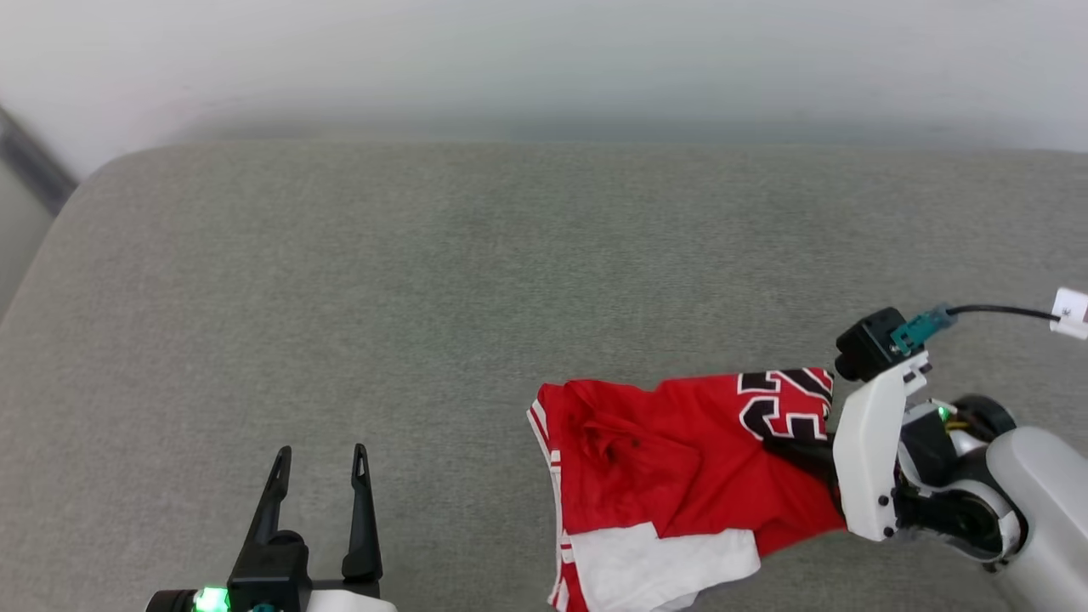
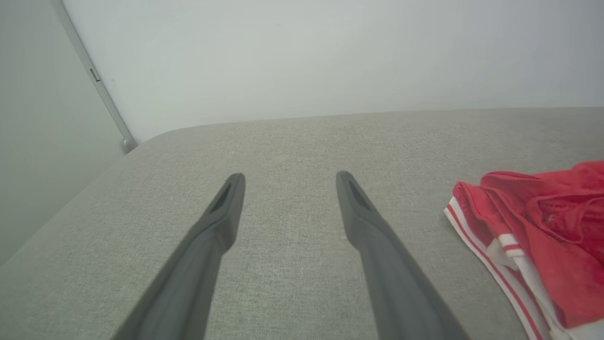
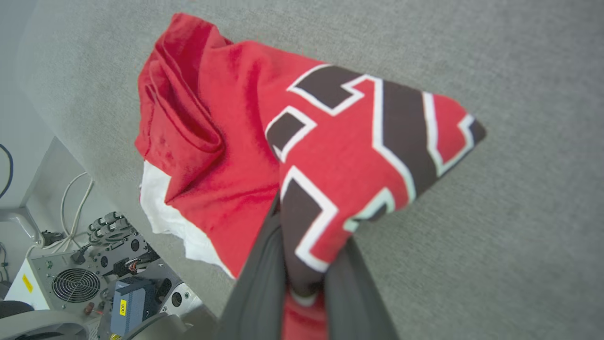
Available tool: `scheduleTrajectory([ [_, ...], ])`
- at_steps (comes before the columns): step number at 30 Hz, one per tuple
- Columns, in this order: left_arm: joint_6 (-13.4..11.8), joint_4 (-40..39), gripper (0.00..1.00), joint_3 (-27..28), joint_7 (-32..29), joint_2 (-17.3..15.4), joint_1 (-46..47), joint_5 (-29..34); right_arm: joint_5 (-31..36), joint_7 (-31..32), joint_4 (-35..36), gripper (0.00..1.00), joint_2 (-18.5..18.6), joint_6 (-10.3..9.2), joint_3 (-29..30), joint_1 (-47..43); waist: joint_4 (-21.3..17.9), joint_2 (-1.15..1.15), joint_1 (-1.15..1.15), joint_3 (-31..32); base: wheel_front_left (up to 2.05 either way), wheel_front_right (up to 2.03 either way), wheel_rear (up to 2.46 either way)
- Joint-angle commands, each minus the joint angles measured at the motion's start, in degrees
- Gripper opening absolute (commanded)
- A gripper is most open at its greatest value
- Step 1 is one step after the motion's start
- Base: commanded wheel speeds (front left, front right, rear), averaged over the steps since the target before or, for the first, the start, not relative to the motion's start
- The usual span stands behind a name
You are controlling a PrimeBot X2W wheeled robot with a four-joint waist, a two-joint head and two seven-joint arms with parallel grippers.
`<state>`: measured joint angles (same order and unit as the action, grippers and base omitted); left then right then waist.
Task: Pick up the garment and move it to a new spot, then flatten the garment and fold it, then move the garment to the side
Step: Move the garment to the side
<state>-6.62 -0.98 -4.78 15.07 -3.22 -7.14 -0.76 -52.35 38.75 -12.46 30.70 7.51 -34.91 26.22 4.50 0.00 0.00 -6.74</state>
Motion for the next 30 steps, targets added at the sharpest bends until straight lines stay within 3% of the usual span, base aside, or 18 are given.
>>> scheduleTrajectory([
  [1, -0.3, -0.3, 1.00, 0.3, 0.1, 0.1, -0.5, -0.3, 0.4, -0.4, 1.3, 0.00, 1.1, -0.04, -0.6, 1.6, -1.7, 0.00, 0.00, 0.8, 0.00, 0.00, 0.00],
  [7, -0.8, -1.2, 1.00, 1.2, 0.1, 0.2, -0.1, -0.3, 2.9, 0.1, 8.2, 0.00, 7.3, -0.05, -4.7, 7.3, -7.3, 0.00, 0.00, -0.1, 0.00, 0.00, 0.00],
  [14, -0.6, -2.3, 1.00, 2.2, 0.1, 0.0, 2.0, 0.2, 4.4, -0.7, 9.3, 0.00, 13.0, -0.05, -5.2, 12.7, -13.8, 0.00, 0.00, -4.0, 0.00, 0.00, 0.00],
  [22, 0.6, -4.3, 1.00, 2.2, 0.1, -2.5, 5.9, 1.3, 7.5, -3.6, 2.0, 0.00, 17.4, -0.05, -2.6, 17.2, -17.4, 0.00, 0.00, -11.1, 0.00, 0.00, 0.00],
  [30, 1.2, -6.3, 1.00, 1.9, 0.1, -5.2, 10.9, 1.6, 12.3, -6.4, -9.8, 0.00, 19.6, -0.05, 2.3, 22.1, -17.4, 0.00, 0.00, -18.7, 0.00, 0.00, 0.00],
])
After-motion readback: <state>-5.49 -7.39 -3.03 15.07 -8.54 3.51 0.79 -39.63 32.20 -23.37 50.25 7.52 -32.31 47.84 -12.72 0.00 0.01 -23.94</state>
